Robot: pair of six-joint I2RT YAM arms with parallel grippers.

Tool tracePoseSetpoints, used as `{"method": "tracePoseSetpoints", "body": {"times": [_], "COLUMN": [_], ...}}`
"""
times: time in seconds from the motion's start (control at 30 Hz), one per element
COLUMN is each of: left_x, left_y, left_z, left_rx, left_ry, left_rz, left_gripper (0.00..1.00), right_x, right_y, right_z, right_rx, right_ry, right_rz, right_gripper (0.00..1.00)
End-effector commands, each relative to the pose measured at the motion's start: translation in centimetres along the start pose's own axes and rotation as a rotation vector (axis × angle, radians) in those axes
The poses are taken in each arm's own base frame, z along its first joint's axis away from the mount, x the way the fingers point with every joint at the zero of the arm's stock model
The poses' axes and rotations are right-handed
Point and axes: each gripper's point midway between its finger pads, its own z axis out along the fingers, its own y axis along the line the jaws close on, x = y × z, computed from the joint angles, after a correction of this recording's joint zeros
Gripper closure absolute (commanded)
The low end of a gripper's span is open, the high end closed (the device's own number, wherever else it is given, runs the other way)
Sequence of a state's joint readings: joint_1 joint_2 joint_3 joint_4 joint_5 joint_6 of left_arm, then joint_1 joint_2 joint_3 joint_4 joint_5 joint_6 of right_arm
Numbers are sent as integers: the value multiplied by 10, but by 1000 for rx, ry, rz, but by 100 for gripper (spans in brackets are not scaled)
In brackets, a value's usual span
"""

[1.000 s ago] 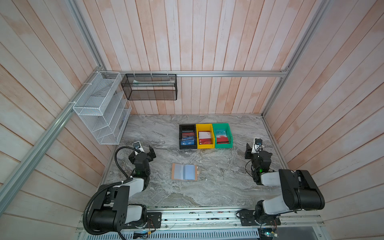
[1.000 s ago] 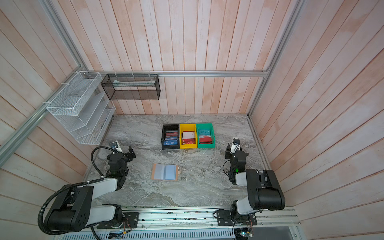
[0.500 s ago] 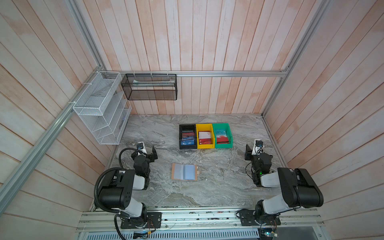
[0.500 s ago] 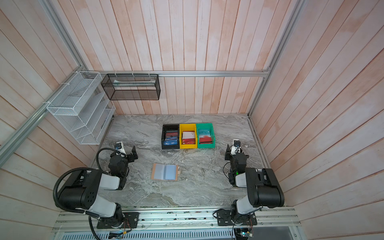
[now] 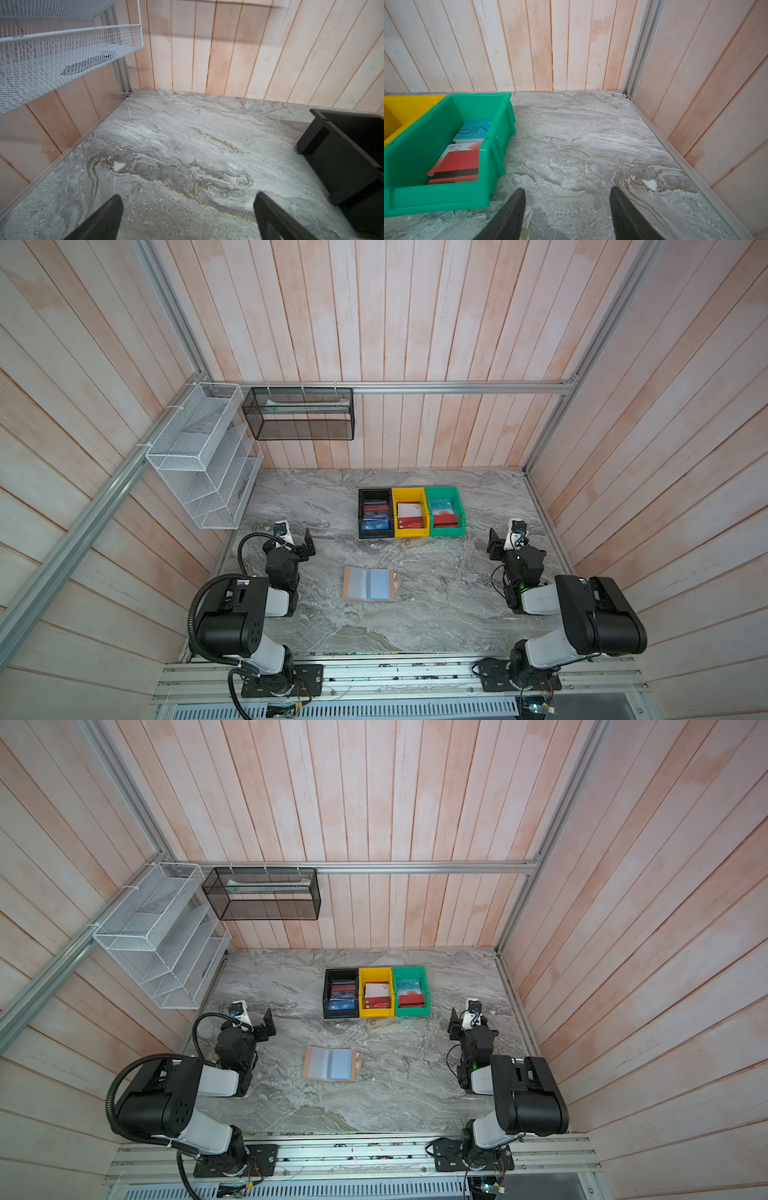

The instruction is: Take the credit cards out of the card holder

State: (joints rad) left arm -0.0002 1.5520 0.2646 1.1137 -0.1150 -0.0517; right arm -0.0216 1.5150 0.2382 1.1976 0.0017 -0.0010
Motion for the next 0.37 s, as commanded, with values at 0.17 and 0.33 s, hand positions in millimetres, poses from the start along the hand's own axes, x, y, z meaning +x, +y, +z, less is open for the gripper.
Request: {"method": "tracePoseSetpoints", "body": {"times": [0.17, 0.33], "left_x": [-12, -13], "left_y": [-1, -1], "left_z": [4, 3], "left_rx": [10, 16], "left_ry": [-28, -34], "left_rz": [6, 5], "left_gripper": [0, 0], "right_x": [-3, -4], "right_y": [-1, -1], "right_z": [0, 0], "right_rx": [-1, -2], "right_ry": [-15, -16], "right_rz": [6, 8], "right_gripper": [28, 2]}}
